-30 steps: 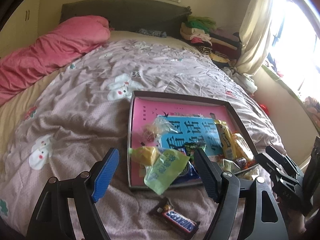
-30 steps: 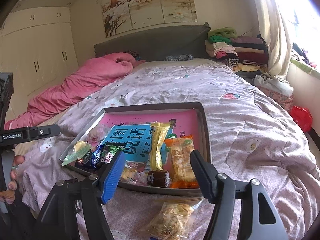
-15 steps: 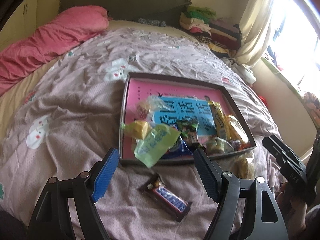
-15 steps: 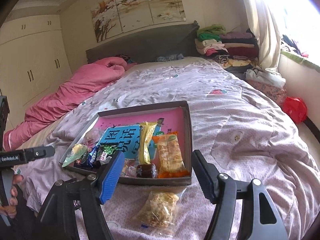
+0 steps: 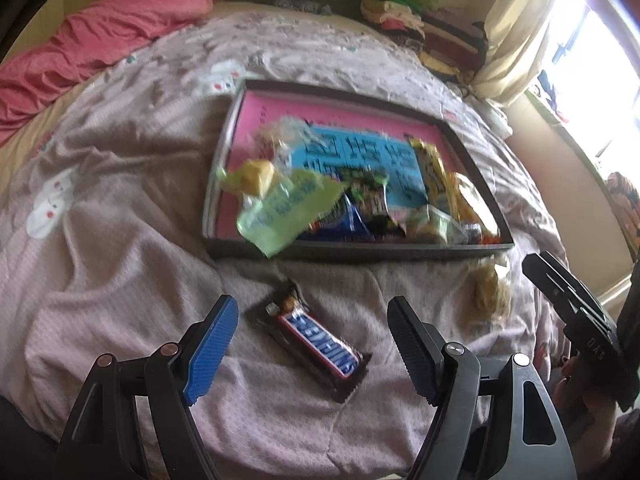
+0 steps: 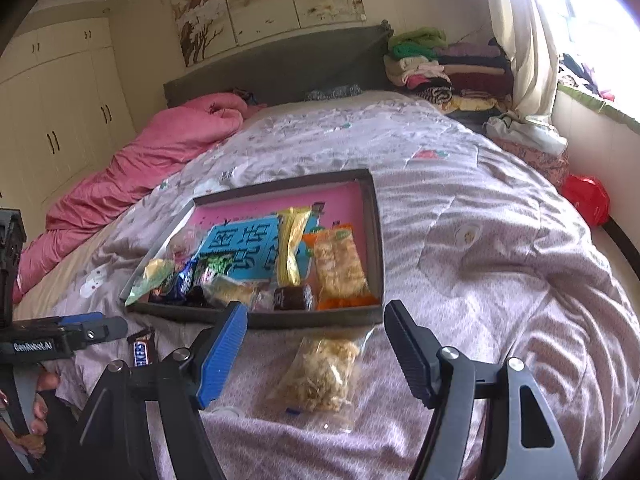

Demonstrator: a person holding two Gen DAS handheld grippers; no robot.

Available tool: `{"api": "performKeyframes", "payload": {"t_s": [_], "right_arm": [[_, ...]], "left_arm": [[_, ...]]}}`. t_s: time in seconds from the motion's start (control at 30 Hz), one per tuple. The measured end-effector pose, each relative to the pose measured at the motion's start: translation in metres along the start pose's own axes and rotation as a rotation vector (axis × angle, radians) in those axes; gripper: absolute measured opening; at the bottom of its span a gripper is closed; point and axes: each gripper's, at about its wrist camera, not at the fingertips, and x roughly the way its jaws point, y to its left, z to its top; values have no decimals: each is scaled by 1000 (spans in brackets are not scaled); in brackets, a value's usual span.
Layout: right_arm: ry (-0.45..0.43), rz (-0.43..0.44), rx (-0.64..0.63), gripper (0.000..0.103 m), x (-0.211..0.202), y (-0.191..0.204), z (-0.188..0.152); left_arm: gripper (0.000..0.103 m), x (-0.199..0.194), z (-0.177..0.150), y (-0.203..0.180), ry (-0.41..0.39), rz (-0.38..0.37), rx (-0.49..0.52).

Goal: Organize snacks
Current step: 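Withdraw both open tools from the tray toward the Snickers bar and clear snack bag, then grasp the Snickers bar with the left tool while the right tool grasps the clear snack bag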

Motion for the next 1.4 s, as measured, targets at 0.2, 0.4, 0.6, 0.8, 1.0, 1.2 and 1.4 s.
{"api": "performKeyframes", "payload": {"t_s": [0.2,0.4,0.6,0.8,1.0,1.2,1.4], "right_arm": [[59,18,2,71,9,2,-8],[93,15,-27,71,18,9,-14],[120,3,-39,71,25,11,-17],[161,-29,-36,70,35,6,-22],[202,-27,-27,51,48,3,-27],[203,-8,-43,42,51,5,-26],[135,85,-77,41,29,20,-20]], "left_arm": [[78,19,-13,3,73,4,-49],[78,28,-17,4,83,26,-85],[71,32,-19,3,82,69,-55],[62,31,-19,8,90,89,-46],[52,32,-17,19,89,69,-98],[37,38,-15,21,93,67,-86],[34,32,-16,14,117,54,-20]]}}
